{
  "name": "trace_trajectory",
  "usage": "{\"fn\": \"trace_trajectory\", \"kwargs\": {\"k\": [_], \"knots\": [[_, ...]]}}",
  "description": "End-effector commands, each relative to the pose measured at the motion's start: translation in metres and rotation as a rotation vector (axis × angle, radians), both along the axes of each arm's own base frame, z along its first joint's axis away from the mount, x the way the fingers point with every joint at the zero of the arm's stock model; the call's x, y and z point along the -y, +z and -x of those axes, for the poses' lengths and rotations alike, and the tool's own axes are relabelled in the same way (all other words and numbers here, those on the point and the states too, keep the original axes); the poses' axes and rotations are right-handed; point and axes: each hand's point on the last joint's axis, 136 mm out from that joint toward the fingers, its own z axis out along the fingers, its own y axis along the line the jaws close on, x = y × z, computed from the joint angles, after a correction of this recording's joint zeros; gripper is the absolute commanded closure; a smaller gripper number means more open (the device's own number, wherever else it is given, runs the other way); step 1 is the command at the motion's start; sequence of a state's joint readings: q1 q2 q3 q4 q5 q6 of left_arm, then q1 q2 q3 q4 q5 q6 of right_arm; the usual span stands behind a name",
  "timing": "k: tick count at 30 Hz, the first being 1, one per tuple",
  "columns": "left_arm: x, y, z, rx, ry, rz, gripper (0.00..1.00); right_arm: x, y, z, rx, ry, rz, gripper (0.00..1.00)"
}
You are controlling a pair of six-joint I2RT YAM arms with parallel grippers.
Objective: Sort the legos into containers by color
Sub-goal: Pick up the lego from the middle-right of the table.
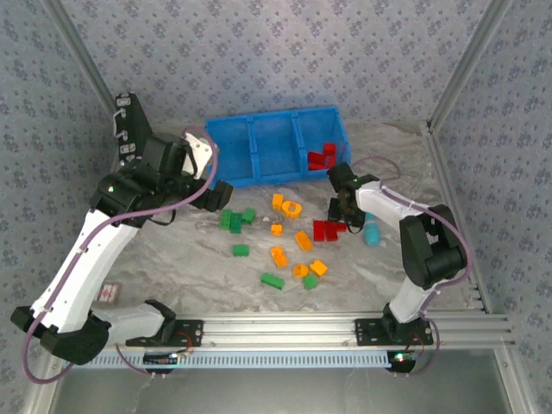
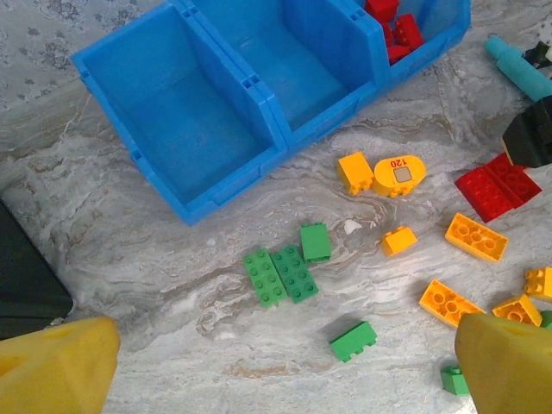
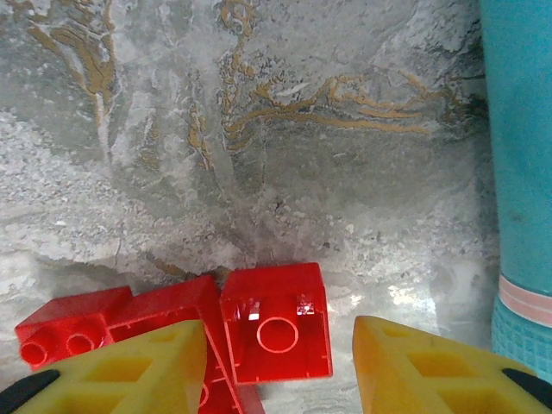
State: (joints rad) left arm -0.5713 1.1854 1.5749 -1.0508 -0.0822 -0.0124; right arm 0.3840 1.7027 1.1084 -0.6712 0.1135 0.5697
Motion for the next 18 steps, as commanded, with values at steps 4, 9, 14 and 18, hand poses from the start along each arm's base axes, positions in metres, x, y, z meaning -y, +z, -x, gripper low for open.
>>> {"fn": "trace_trajectory", "kwargs": {"k": [4,9,14,18], "knots": [[-0.002,0.011,0.003,0.017,0.01,0.029,0.0,0.011,-0.012,-0.001,-0.02,-0.027,0.026,0.51],[-0.002,0.01,0.002,0.014,0.014,0.03,0.0,0.014,-0.019,-0.001,-0.035,-0.028,0.027,0.54],[0.0,0.01,-0.001,0.009,0.015,0.028,0.0,0.017,-0.028,0.003,-0.052,-0.031,0.024,0.58],[0.001,0.011,-0.002,0.008,0.013,0.029,0.0,0.017,-0.031,0.006,-0.06,-0.03,0.02,0.61]]}}
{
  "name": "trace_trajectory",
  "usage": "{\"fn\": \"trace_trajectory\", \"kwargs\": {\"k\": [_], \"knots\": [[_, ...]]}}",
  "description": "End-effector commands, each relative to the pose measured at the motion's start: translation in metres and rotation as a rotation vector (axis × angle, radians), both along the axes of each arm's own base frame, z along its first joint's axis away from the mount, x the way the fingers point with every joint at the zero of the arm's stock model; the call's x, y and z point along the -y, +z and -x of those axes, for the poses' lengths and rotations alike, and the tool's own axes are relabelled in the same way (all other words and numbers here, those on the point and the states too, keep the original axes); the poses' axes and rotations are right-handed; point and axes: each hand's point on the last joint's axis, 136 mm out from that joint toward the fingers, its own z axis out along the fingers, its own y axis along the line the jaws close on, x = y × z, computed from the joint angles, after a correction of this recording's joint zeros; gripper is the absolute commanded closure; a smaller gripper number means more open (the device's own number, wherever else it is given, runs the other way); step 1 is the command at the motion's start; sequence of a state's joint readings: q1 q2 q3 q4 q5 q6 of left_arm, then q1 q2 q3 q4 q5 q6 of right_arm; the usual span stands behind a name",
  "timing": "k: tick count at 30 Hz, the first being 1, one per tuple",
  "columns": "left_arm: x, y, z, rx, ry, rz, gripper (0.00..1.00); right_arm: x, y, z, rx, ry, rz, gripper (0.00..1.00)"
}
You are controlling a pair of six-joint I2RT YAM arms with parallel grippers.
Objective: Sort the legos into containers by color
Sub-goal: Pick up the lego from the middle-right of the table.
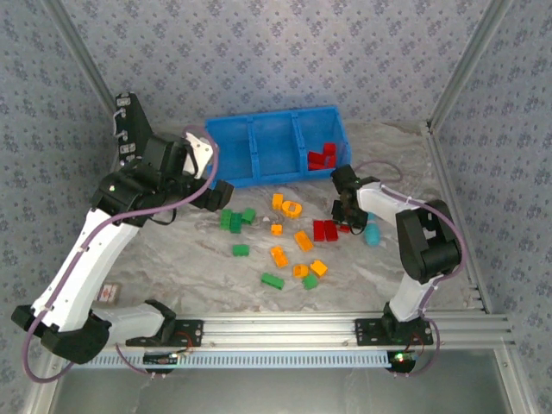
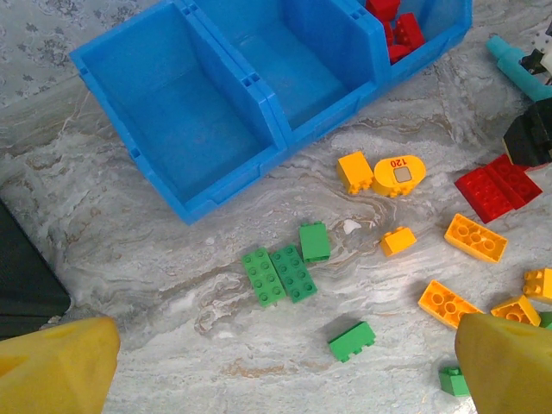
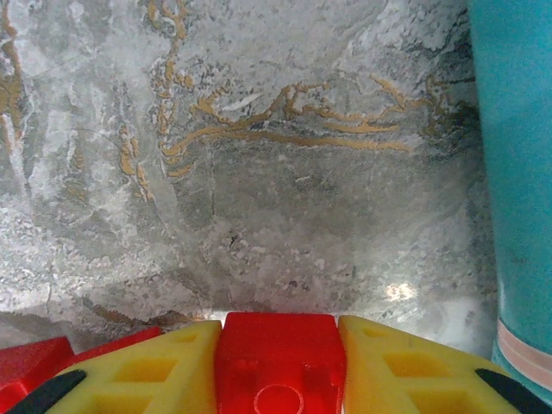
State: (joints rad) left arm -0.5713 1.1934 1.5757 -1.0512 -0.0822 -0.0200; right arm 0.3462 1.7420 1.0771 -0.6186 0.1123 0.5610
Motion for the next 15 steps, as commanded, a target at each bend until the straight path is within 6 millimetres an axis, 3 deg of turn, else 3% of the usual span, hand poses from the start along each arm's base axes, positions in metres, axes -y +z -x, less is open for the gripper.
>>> {"fn": "trace_trajectory", "kwargs": {"k": [1,8,13,15], "knots": [[0.0,0.013,-0.001,0.016,0.009,0.029,0.0,0.005,-0.014,0.011,-0.049,-0.003,0.013,0.62],[0.001,0.014,-0.001,0.015,0.012,0.032,0.0,0.005,-0.002,0.006,-0.027,0.006,0.003,0.69],[-0.003,0.016,-0.002,0.027,0.022,0.019,0.0,-0.002,0.034,-0.019,0.048,0.037,-0.012,0.7],[-0.003,0.016,-0.002,0.028,0.024,0.016,0.0,-0.009,0.057,-0.038,0.104,0.058,-0.025,0.7]]}}
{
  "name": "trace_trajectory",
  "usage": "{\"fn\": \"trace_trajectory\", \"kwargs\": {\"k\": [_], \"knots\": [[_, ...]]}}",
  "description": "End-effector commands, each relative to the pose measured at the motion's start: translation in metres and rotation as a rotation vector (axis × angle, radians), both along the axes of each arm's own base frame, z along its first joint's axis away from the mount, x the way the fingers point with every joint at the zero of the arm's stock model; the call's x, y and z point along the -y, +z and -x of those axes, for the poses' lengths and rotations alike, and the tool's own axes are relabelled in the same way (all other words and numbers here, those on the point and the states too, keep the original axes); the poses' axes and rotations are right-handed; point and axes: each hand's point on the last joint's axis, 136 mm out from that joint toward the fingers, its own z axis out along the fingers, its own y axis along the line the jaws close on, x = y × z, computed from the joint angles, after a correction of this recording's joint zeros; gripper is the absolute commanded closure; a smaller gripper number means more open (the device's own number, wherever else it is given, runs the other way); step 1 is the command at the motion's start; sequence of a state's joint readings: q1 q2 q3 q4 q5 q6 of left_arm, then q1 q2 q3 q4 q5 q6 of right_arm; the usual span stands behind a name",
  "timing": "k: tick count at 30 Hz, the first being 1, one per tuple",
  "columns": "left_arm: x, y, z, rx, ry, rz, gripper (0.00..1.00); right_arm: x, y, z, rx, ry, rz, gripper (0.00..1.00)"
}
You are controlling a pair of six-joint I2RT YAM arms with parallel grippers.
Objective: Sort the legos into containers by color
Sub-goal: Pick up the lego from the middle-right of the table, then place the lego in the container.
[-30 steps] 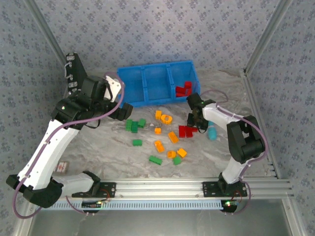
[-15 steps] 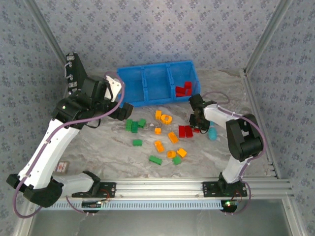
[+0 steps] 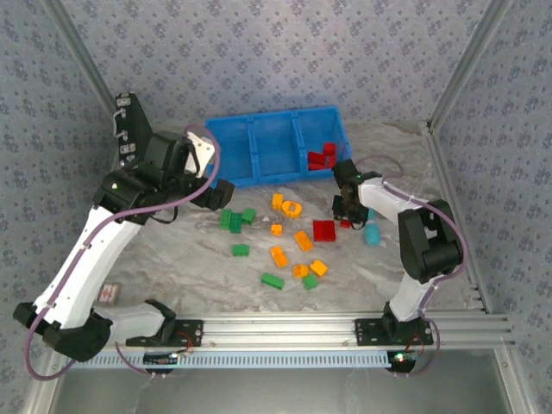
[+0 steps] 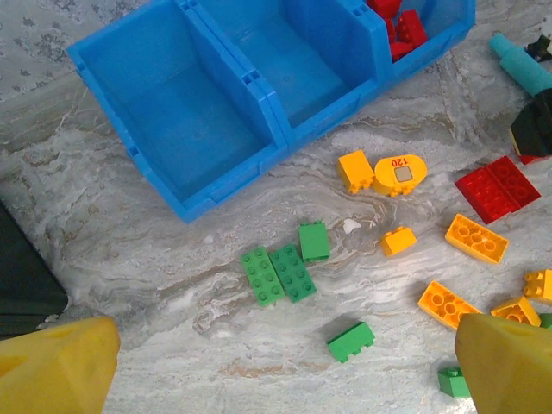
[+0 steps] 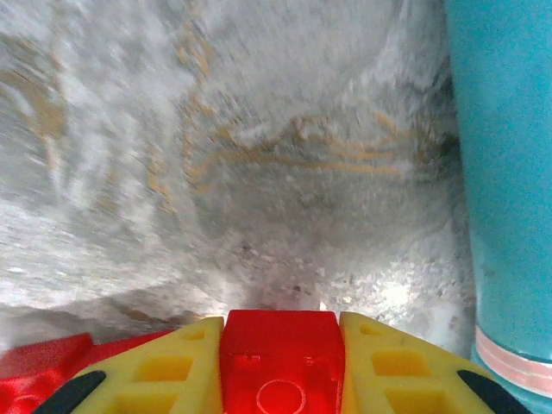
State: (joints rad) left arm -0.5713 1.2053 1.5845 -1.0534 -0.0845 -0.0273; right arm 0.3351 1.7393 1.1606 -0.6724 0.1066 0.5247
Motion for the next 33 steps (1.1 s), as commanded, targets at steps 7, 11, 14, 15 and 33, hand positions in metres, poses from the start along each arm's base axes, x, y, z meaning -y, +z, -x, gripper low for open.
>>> {"fn": "trace_trajectory", "kwargs": {"k": [7,11,14,15,33], "knots": [[-0.01,0.014,-0.003,0.039,0.041,-0.011,0.0,-0.018,0.067,-0.087,0.176,0.077,-0.018,0.69],[-0.011,0.011,-0.006,0.03,0.048,-0.024,0.0,-0.027,0.073,-0.131,0.219,0.106,-0.016,0.69],[-0.012,0.008,-0.008,0.024,0.056,-0.033,0.0,-0.034,0.069,-0.159,0.223,0.127,-0.019,0.68],[-0.013,0.007,-0.008,0.021,0.059,-0.036,0.0,-0.036,0.066,-0.167,0.223,0.132,-0.02,0.68],[-0.016,0.01,-0.005,0.028,0.062,-0.012,0.0,-0.046,0.097,-0.141,0.273,0.184,-0.019,0.46]]}}
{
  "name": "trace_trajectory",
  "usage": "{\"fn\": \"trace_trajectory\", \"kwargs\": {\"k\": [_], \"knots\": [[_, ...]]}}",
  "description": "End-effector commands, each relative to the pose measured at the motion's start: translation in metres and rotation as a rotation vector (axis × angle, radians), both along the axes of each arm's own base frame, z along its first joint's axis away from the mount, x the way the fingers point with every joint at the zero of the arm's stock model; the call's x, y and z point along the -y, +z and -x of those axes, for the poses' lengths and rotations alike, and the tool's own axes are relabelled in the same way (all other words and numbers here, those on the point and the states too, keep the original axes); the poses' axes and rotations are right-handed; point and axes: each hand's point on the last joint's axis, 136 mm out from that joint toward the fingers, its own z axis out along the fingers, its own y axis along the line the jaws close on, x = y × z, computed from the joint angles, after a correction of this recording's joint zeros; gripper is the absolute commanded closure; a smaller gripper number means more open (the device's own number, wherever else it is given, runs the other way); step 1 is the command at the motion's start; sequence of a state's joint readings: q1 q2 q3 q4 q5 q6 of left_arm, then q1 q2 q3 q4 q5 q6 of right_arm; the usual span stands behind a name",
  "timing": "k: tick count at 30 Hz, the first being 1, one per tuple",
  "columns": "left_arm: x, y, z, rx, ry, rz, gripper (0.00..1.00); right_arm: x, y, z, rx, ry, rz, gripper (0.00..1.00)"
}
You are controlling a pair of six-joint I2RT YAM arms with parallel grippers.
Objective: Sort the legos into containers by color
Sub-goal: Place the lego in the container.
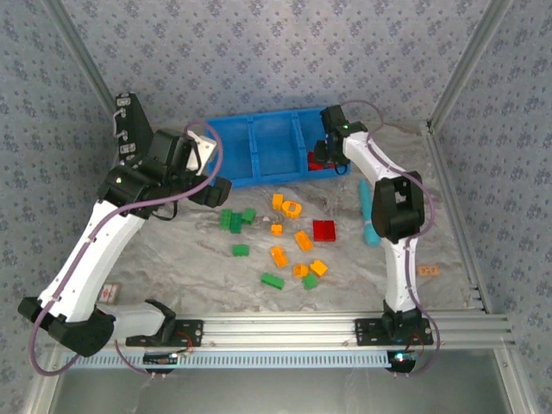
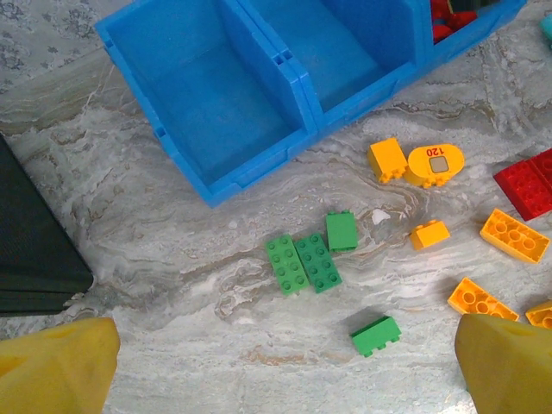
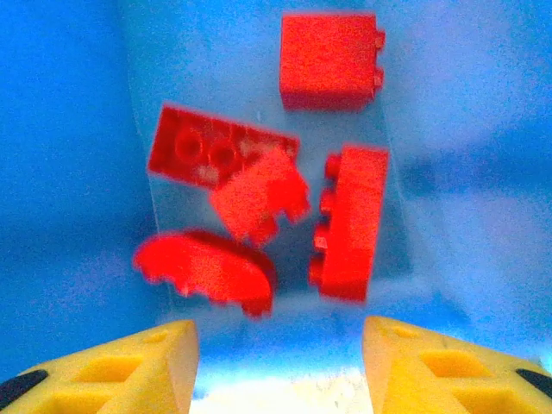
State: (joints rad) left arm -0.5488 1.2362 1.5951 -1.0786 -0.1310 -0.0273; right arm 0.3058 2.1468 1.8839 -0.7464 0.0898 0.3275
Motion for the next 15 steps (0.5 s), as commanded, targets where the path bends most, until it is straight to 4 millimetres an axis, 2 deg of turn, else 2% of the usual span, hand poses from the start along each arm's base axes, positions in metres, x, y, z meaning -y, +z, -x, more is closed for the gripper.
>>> {"fn": "trace_trajectory", "kwargs": {"k": [1,5,10,11,12,15], "knots": [[-0.004,0.019,0.005,0.054,0.002,0.042,0.0,-0.001,0.038,0.036,0.04,0.02,0.002,0.45],[-0.001,0.018,0.007,0.056,-0.017,0.058,0.0,0.004,0.03,0.092,0.001,-0.001,0.004,0.33],[0.004,0.019,0.009,0.06,-0.046,0.076,0.0,0.007,0.008,0.158,-0.069,-0.023,-0.02,0.3],[0.005,0.019,0.01,0.06,-0.05,0.079,0.0,0.007,0.006,0.165,-0.071,-0.025,-0.03,0.3],[0.005,0.021,0.01,0.063,-0.052,0.082,0.0,0.01,-0.004,0.178,-0.095,-0.032,-0.026,0.3],[0.005,0.02,0.011,0.064,-0.057,0.085,0.0,0.007,-0.014,0.192,-0.104,-0.026,-0.038,0.29]]}}
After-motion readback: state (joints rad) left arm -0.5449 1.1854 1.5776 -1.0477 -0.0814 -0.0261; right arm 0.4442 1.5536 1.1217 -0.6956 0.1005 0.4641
